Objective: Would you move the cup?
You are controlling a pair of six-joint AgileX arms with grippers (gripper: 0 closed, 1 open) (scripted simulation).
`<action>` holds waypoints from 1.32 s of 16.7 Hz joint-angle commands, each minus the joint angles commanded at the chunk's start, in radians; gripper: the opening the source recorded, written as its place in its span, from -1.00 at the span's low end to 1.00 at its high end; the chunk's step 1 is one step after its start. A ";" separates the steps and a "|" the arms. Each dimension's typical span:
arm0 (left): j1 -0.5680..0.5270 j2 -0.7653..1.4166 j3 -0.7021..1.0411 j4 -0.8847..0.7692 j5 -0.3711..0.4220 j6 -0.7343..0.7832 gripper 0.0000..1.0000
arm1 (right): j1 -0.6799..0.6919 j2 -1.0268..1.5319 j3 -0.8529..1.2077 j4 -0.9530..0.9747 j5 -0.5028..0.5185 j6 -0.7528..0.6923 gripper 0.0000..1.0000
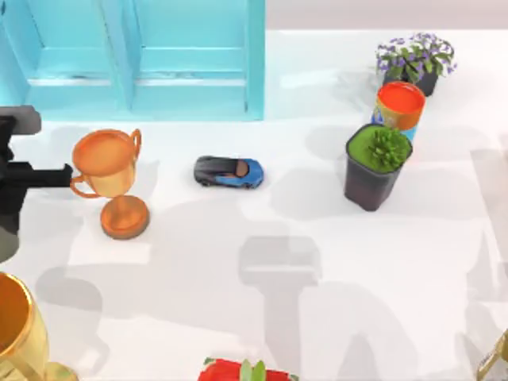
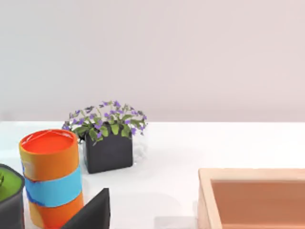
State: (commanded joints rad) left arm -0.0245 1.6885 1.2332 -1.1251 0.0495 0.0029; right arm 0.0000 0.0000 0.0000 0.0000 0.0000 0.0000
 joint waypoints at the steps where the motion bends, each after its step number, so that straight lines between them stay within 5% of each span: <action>1: 0.019 0.001 0.002 0.012 0.002 0.015 -1.00 | 0.000 0.000 0.000 0.000 0.000 0.000 1.00; 13: -0.032 0.093 -0.150 0.140 0.004 -0.008 -1.00 | 0.000 0.000 0.000 0.000 0.000 0.000 1.00; 22: 0.050 0.088 -0.167 0.273 0.004 0.046 -1.00 | 0.000 0.000 0.000 0.000 0.000 0.000 1.00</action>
State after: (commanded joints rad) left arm 0.0258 1.7766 1.0659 -0.8522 0.0535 0.0489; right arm 0.0000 0.0000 0.0000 0.0000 0.0000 0.0000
